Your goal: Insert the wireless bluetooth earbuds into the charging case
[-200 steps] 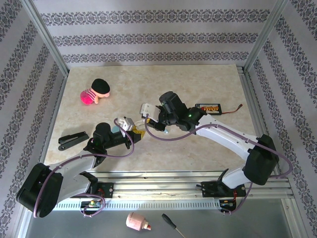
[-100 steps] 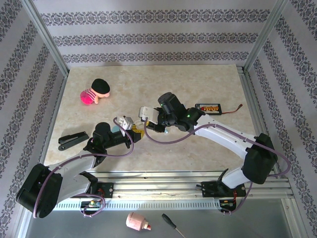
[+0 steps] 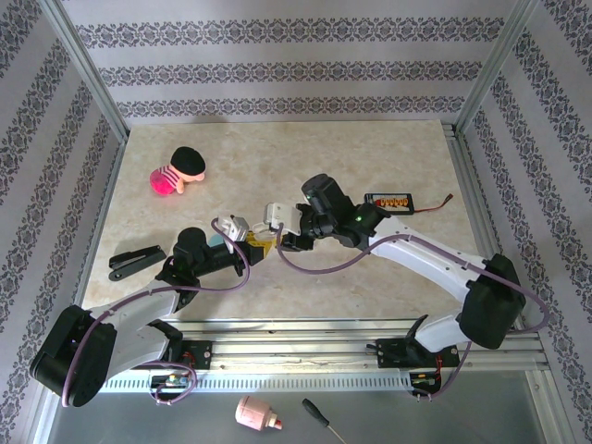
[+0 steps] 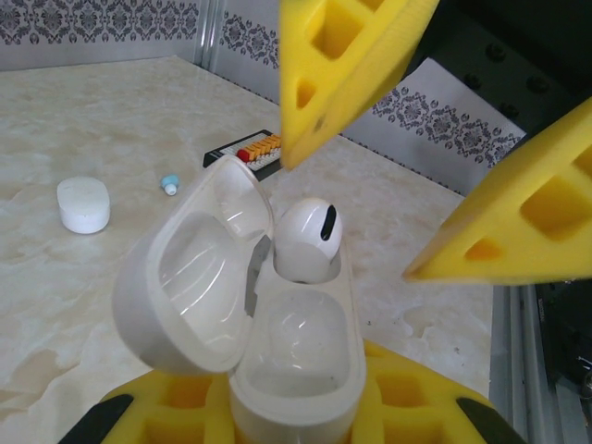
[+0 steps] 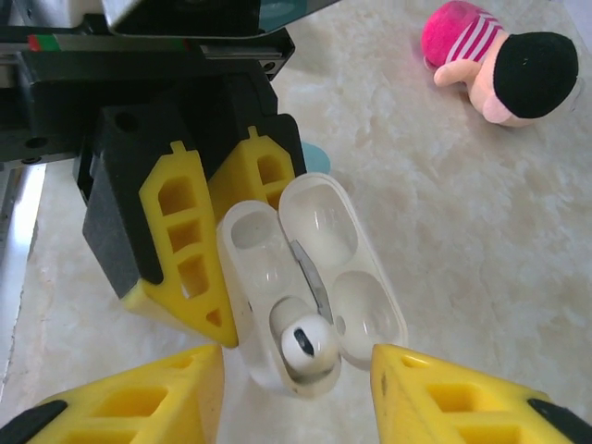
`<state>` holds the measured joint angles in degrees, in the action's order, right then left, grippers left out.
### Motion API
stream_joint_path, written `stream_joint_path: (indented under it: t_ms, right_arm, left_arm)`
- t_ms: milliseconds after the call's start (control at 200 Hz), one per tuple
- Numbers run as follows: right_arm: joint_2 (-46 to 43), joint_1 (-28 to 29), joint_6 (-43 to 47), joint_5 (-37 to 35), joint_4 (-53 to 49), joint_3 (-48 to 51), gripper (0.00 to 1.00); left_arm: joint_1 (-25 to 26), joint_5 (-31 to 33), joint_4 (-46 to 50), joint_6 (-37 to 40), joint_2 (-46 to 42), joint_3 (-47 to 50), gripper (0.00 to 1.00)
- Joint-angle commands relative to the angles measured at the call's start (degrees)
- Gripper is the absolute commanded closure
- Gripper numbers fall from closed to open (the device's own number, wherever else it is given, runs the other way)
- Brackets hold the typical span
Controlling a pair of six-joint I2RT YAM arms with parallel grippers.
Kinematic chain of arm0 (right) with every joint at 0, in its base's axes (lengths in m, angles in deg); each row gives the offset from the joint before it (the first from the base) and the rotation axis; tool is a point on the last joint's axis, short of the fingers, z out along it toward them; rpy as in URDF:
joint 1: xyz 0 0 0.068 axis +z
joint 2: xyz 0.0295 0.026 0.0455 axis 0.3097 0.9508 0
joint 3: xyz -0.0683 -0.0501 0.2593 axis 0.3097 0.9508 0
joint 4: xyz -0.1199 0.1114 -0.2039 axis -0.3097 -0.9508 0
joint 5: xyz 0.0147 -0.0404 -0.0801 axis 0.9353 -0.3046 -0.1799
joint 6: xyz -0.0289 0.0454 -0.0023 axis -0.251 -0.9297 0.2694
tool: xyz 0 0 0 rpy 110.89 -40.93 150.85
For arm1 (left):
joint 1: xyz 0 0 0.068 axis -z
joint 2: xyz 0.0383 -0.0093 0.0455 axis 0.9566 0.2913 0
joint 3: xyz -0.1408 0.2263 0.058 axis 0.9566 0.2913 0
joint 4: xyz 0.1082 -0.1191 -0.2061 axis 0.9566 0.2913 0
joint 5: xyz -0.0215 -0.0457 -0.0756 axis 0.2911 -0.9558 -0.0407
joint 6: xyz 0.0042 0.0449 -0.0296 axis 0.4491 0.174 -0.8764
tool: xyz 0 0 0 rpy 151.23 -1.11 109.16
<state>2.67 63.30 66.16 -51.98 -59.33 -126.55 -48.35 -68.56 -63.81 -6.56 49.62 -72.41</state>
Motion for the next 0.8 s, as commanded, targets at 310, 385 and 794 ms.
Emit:
stream_joint_path:
  t_ms: [310, 385, 794]
  right_arm:
    - [-3.89, -7.22, -30.61, -0.69, 15.86, 7.4, 0.27]
    - [-1.99, -7.31, -32.96, -1.9, 14.91, 8.17, 0.26]
    - [24.4, -6.29, -38.74, 4.23, 5.26, -6.06, 0.28]
  left_arm:
    - [-3.87, 13.13, -8.74, 1.83, 1.51, 1.29, 0.93]
    - [-5.53, 15.18, -8.68, 1.46, 1.42, 1.42, 0.93]
    - [-11.67, 27.54, -3.16, -2.5, -10.65, 6.82, 0.93]
